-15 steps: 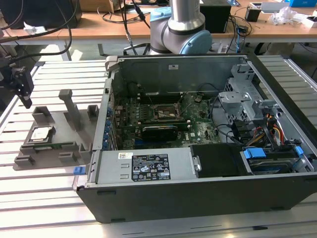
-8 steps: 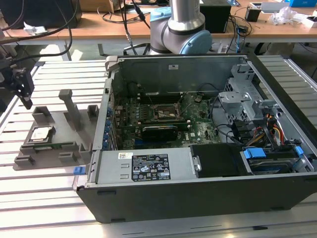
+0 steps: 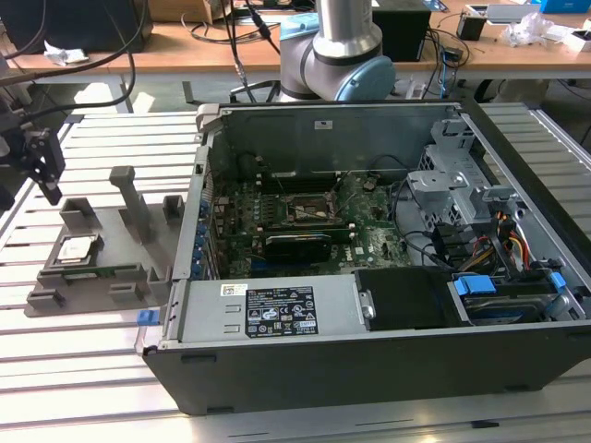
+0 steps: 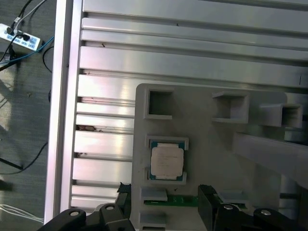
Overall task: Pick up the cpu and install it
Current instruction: 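Pick up the cpu and move it towards the insertion slot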
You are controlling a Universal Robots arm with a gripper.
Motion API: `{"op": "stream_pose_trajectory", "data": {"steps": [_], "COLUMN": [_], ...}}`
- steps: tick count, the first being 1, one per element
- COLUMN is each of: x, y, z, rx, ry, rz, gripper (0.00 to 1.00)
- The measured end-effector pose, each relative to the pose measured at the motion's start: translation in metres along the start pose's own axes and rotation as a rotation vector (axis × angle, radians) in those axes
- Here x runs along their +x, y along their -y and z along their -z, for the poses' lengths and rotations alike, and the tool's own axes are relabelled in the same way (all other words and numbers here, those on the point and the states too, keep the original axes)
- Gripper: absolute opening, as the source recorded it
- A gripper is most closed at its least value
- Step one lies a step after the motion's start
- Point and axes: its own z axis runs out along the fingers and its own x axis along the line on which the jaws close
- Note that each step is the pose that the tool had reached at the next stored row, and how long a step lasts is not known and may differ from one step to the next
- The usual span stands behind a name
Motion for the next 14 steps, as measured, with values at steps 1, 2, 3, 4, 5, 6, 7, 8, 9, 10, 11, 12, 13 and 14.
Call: {"op": "stream_pose_trajectory", "data": {"steps": [1, 2, 3, 4, 5, 6, 7, 8, 9, 10, 11, 12, 13, 14], "x": [0.0, 0.0, 0.0, 0.0, 0.0001, 0.0001, 0.0001, 0.0001, 0.0001, 0.0001, 0.0001, 0.0001, 0.0001, 0.0002], "y": [0.0, 0.0, -0.0001, -0.0001, -0.0001, -0.0001, -0.0001, -0.0001, -0.0001, -0.0001, -0.0002, -0.0002, -0.0002, -0.0002], "z": [-0.0005, -0.001, -0.0015, -0.0018, -0.0021, -0.0025, -0.0028, -0.0033, -0.0036, -0.0039, -0.0042, -0.0047, -0.0052, -0.0057], "rx": [0.0, 0.0, 0.0, -0.0001, 0.0, 0.0, 0.0, 0.0, 0.0, 0.0, 0.0, 0.0, 0.0, 0.0], "ry": [-0.0001, -0.0001, -0.0001, 0.0, 0.0, -0.0001, 0.0, -0.0001, -0.0001, 0.0, -0.0001, 0.0, -0.0001, -0.0001], "rz": [0.0, 0.0, 0.0, 0.0, 0.0, 0.0, 0.0, 0.0, 0.0, 0.0, 0.0, 0.0, 0.0, 0.0], "gripper": [0.66, 0.66, 0.66, 0.66, 0.66, 0.66, 0.66, 0.66, 0.66, 0.66, 0.66, 0.66, 0.66, 0.66]}}
